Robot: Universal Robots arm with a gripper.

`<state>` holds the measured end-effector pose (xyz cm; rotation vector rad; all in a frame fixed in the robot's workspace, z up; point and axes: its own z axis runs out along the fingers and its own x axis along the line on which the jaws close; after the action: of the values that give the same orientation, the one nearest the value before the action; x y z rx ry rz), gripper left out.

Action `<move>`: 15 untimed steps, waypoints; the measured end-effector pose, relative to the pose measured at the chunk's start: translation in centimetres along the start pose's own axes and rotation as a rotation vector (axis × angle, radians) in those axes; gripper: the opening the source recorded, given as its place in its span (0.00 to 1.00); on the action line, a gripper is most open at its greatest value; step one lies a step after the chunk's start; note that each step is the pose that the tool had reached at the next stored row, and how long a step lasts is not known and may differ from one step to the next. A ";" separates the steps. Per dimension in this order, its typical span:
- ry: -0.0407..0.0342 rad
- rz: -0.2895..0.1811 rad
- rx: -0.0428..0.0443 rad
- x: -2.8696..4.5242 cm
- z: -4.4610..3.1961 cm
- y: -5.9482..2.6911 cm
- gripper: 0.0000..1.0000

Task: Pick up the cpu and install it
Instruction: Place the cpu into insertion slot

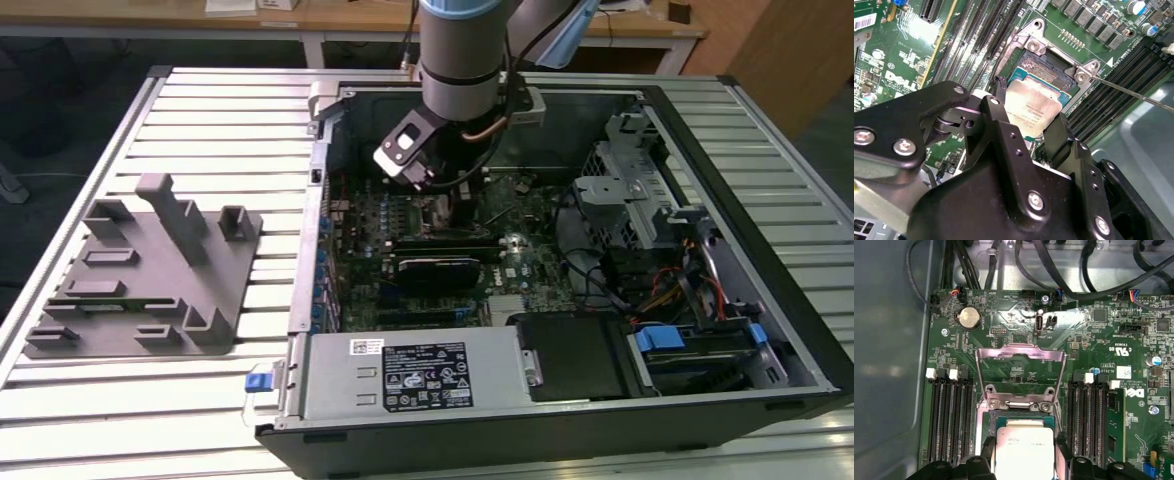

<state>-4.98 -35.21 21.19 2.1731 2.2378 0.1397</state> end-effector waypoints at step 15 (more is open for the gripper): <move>0.0002 0.004 0.0203 0.35 0.61 0.06 0.55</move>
<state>-4.89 -34.83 20.60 2.1882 2.2446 0.1178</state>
